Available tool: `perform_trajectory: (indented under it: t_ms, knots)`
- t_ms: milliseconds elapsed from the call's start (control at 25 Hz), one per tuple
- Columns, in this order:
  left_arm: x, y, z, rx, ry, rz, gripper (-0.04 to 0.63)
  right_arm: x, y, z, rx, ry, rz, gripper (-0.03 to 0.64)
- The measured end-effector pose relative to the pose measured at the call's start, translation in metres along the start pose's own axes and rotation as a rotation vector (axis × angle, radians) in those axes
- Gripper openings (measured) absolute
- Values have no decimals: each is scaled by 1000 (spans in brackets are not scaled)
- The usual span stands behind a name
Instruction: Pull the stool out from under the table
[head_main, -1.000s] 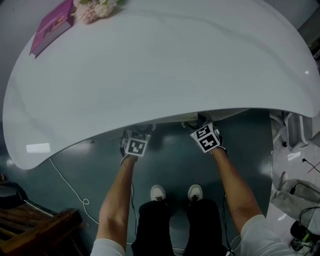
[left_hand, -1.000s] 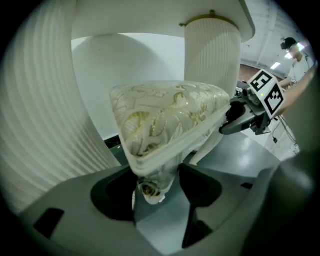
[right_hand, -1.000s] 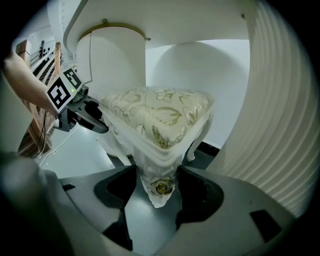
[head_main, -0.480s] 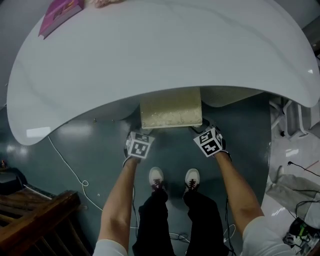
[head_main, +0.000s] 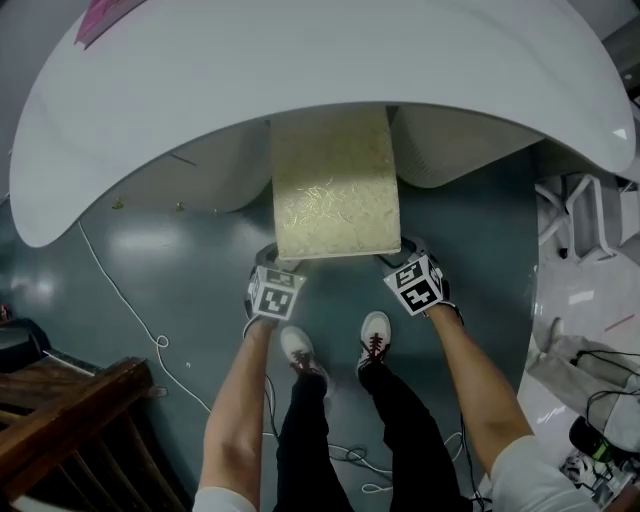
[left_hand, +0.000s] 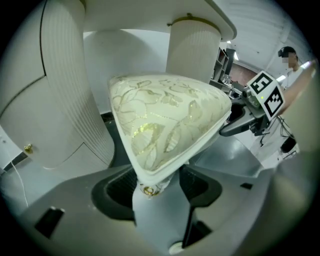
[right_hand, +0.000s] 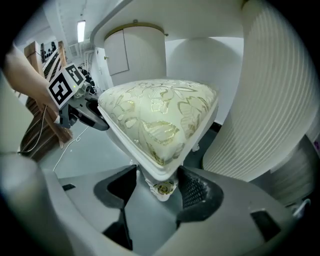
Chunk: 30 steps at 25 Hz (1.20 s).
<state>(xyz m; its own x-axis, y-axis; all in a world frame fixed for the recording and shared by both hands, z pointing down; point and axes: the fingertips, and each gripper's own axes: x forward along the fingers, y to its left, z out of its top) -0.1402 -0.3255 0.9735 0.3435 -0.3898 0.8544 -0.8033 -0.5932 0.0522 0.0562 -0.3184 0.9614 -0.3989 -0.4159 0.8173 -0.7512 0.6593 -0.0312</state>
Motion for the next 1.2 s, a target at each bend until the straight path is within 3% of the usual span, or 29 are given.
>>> perform_trajectory:
  t_ms: [640,800,1200]
  knots:
    - [-61,-59,-82,24,9,-15,272,-46,90,-72,38,7,-11,275]
    - [-71,-80,-115,16,24,-52,272,-59,116,-92,56,13,-22,275]
    - [-105,-114,-160,13,36,-34,272,-86,166,-131,60,34,-14,272]
